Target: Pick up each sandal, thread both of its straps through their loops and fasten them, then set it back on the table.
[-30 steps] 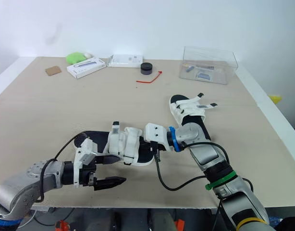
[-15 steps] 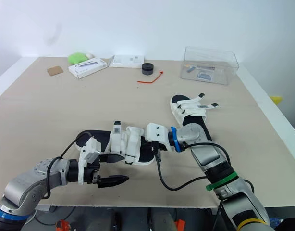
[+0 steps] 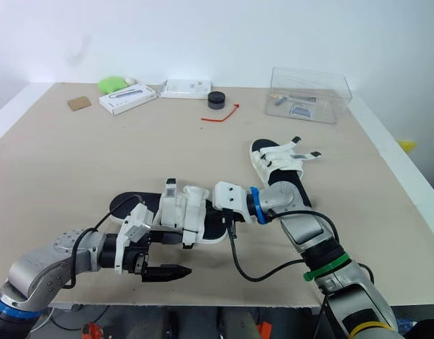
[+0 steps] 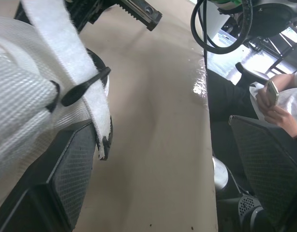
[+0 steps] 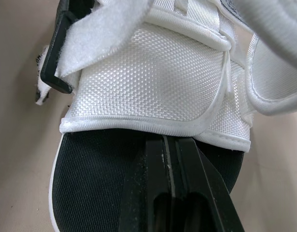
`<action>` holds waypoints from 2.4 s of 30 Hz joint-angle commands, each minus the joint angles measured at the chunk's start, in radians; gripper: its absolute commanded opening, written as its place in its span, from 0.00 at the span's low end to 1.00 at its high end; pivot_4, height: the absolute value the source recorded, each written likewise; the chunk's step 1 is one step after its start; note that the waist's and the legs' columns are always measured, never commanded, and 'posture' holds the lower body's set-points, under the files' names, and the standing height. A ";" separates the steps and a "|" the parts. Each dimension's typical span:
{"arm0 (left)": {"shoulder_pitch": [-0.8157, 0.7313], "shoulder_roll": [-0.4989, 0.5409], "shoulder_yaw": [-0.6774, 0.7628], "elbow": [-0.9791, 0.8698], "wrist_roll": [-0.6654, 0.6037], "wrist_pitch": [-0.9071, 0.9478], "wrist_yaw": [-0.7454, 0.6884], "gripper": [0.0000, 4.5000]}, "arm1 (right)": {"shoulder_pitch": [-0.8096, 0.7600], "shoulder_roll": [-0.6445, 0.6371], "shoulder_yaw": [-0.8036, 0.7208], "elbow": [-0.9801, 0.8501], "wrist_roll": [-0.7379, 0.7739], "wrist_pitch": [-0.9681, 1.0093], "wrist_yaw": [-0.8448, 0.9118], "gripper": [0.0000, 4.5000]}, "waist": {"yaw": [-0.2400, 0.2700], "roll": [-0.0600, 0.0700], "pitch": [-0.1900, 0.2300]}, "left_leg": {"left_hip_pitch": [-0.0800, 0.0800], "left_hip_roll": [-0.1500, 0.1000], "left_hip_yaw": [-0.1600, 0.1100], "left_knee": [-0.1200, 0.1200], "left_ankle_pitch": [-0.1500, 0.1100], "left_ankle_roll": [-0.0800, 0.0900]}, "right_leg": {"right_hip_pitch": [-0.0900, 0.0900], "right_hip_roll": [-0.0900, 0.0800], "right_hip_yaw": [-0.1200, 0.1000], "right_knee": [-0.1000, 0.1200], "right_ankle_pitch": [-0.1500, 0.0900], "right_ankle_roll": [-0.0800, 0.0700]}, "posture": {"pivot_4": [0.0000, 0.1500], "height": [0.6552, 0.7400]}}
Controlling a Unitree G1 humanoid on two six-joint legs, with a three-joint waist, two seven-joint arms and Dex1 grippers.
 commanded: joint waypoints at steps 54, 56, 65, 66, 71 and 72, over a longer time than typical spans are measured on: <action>-0.192 0.208 -0.050 0.300 0.703 -1.575 -0.228 0.99 | -0.013 0.015 0.045 0.103 -0.071 -0.023 0.021 0.00 | 0.001 0.003 0.000 | 0.001 0.005 0.005 -0.001 -0.002 -0.001 | -0.002 0.000 0.001 0.000 -0.001 -0.006 | 1.00 1.00; -0.216 0.191 -0.099 0.338 0.708 -1.631 -0.235 0.99 | -0.012 0.014 0.043 0.102 -0.072 -0.024 0.022 0.00 | -0.003 0.002 -0.001 | 0.001 0.005 0.008 -0.001 -0.002 0.000 | -0.002 0.000 0.003 0.000 0.000 -0.004 | 1.00 1.00; -0.289 0.152 -0.254 0.370 0.662 -1.634 -0.245 0.99 | -0.001 -0.002 0.034 0.085 -0.074 -0.017 0.019 0.00 | -0.002 0.002 -0.001 | 0.001 0.007 0.012 0.000 -0.004 0.004 | -0.003 0.002 0.004 0.000 0.002 0.000 | 1.00 1.00; -0.297 0.145 -0.266 0.363 0.653 -1.614 -0.247 0.90 | 0.002 -0.004 0.033 0.079 -0.073 -0.014 0.018 0.00 | -0.002 0.002 -0.001 | 0.001 0.006 0.012 0.000 -0.004 0.004 | -0.003 0.003 0.004 0.000 0.002 0.000 | 1.00 1.00; -0.307 0.136 -0.293 0.341 0.623 -1.523 -0.259 0.53 | 0.019 -0.015 0.027 0.061 -0.074 -0.008 0.017 0.00 | -0.002 0.002 -0.001 | 0.001 0.005 0.012 0.000 -0.004 0.004 | -0.003 0.004 0.004 0.000 0.003 0.003 | 1.00 1.00; -0.306 0.137 -0.295 0.336 0.614 -1.505 -0.263 0.41 | 0.021 -0.017 0.027 0.058 -0.074 -0.007 0.018 0.00 | -0.002 0.002 -0.001 | 0.001 0.005 0.012 0.000 -0.004 0.004 | -0.003 0.004 0.004 0.000 0.003 0.003 | 1.00 1.00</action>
